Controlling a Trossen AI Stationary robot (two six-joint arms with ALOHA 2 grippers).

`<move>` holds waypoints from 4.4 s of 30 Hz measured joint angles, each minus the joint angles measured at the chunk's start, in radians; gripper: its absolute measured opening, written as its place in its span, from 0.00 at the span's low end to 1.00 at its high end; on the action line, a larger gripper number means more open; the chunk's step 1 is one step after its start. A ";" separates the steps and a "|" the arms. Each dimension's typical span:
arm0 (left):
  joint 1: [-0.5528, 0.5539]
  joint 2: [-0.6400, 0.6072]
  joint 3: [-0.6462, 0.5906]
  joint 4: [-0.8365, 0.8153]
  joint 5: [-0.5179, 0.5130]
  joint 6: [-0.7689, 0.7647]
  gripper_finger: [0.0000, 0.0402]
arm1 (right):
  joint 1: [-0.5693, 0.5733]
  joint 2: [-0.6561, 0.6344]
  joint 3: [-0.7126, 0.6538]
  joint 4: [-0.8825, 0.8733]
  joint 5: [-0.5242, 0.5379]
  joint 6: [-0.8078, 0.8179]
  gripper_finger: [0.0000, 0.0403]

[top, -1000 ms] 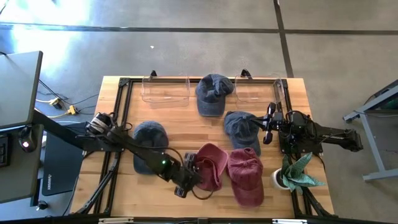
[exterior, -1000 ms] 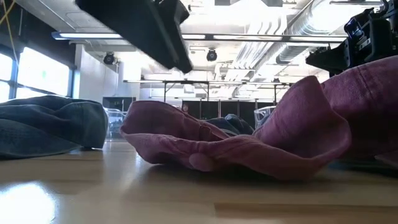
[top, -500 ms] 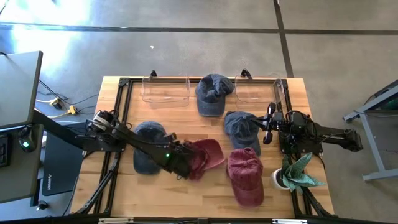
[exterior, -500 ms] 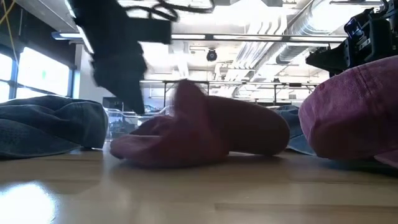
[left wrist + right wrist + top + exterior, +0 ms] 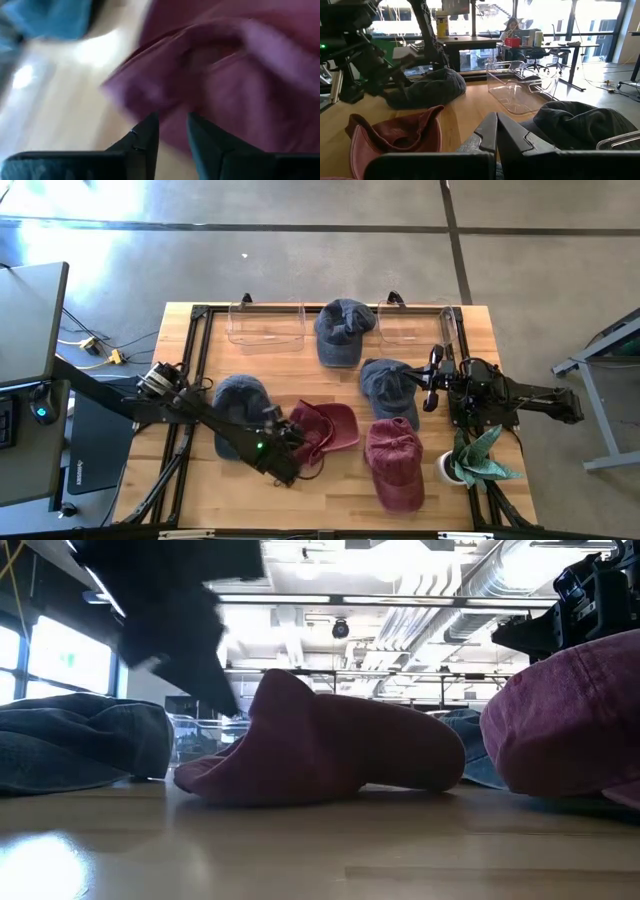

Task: Pick & Place hat
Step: Put the left red cap into the left transparent bin

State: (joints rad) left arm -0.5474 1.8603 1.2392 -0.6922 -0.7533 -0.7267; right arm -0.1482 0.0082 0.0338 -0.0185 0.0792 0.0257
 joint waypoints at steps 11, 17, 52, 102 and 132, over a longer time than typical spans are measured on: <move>0.034 0.041 -0.078 0.683 0.338 0.466 0.01 | 0.000 0.000 0.000 0.000 0.000 0.000 0.00; 0.028 -0.059 -0.071 0.597 0.317 0.466 0.02 | 0.000 0.001 0.000 0.001 0.001 -0.044 0.00; 0.190 0.065 -0.076 0.569 0.196 0.228 0.00 | 0.353 0.726 0.051 0.804 0.126 0.349 0.00; -0.004 -0.011 -0.020 0.350 -0.005 0.097 0.00 | 0.434 1.735 1.076 -0.359 0.274 0.250 0.01; 0.004 -0.010 -0.024 0.126 -0.115 -0.016 0.00 | 0.399 1.679 0.902 -0.056 0.138 0.037 0.01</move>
State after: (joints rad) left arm -0.5439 1.8500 1.2151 -0.5657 -0.8683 -0.7431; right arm 0.2509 1.6870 0.9361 -0.0742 0.2169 0.0628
